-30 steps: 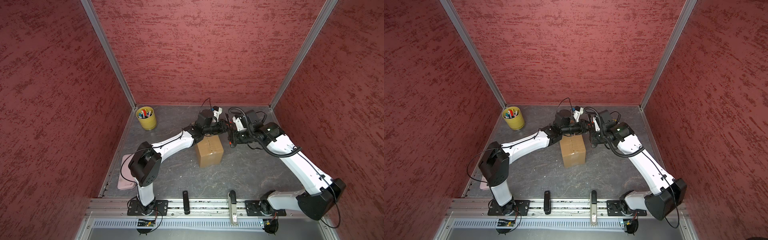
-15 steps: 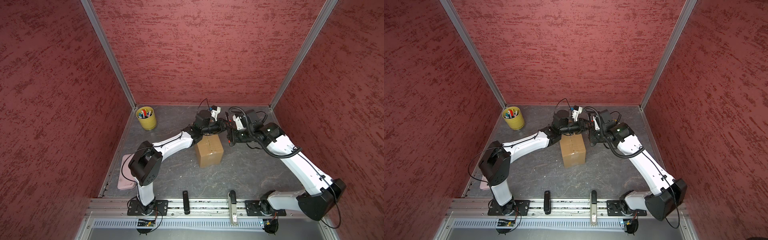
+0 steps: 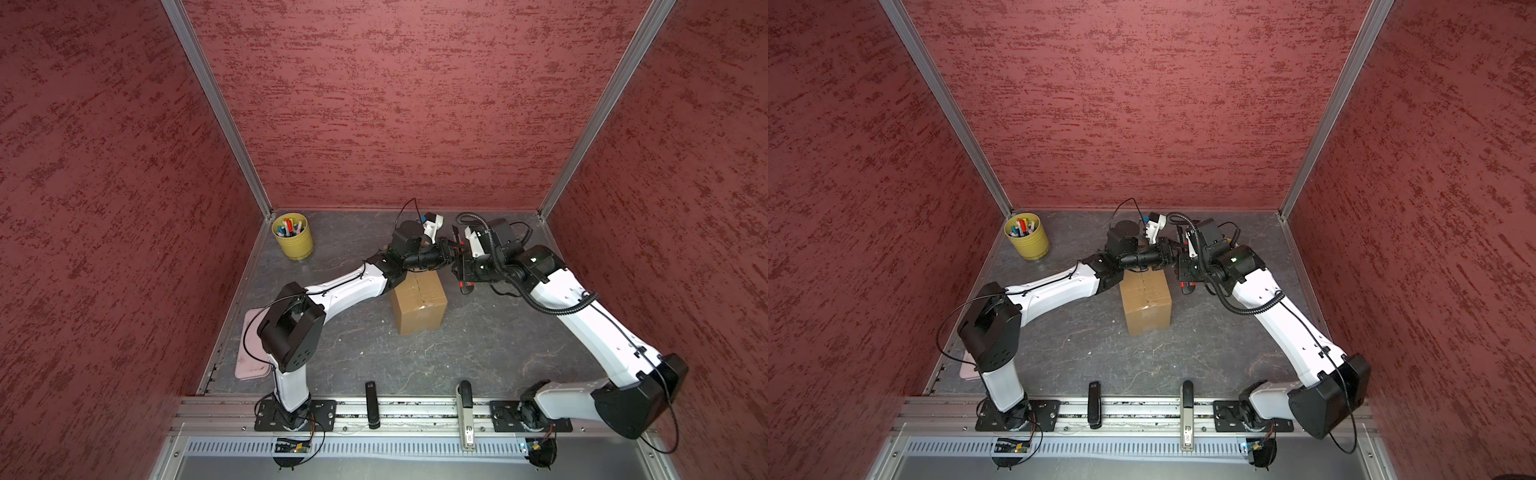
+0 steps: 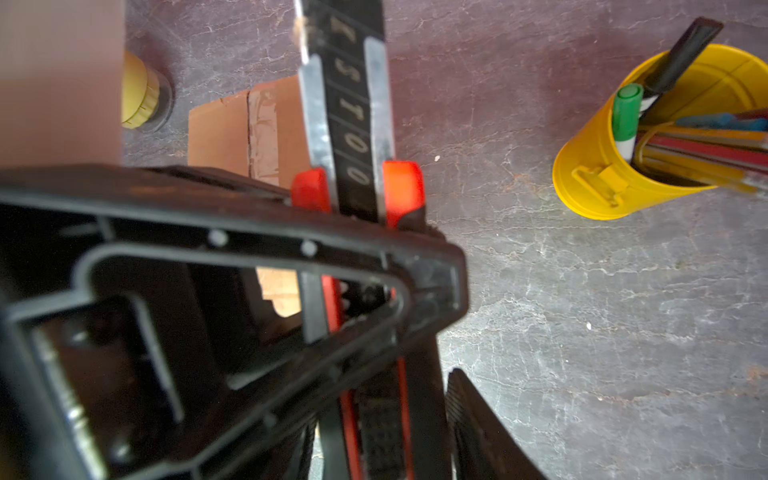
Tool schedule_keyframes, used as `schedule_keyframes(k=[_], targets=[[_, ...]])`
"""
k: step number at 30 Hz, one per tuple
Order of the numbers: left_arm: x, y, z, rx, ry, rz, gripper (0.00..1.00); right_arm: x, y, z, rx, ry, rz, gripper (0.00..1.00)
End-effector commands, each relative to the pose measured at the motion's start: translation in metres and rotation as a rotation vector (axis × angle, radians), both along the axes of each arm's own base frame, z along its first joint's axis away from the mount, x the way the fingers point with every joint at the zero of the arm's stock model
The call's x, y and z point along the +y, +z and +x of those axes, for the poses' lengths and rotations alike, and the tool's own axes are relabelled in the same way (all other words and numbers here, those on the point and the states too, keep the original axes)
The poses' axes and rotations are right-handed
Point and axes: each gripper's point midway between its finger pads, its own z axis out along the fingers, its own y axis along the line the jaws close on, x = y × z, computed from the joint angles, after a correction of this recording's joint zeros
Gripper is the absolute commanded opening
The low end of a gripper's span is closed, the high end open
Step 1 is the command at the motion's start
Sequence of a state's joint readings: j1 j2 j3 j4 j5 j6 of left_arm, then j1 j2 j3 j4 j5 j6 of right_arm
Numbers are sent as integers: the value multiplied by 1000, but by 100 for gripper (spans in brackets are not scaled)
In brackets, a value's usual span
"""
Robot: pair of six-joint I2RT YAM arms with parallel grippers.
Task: Unpack the express box
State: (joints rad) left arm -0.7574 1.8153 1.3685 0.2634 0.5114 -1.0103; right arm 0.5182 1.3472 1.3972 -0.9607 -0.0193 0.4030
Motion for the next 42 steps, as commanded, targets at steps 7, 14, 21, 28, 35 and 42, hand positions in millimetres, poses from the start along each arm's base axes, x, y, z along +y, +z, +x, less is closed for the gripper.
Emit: schedule_keyframes(k=[7, 14, 21, 28, 35, 42], targets=[[-16, 3, -14, 12, -66, -40, 16, 3, 5, 22, -88, -15, -22, 39], [-14, -3, -15, 13, -61, -22, 18, 3, 13, 19, -97, -1, -20, 22], [2, 6, -14, -63, -2, 44, 40, -5, 1, -10, 0, 29, -58, 10], [34, 12, -17, -105, 81, 122, 63, -22, -9, -66, 93, 14, -125, 7], [88, -5, -27, -103, 211, 288, 74, -33, -25, -124, 182, -5, -125, 5], [166, -21, -41, -112, 375, 492, 78, -34, -41, -159, 238, 18, -141, 5]])
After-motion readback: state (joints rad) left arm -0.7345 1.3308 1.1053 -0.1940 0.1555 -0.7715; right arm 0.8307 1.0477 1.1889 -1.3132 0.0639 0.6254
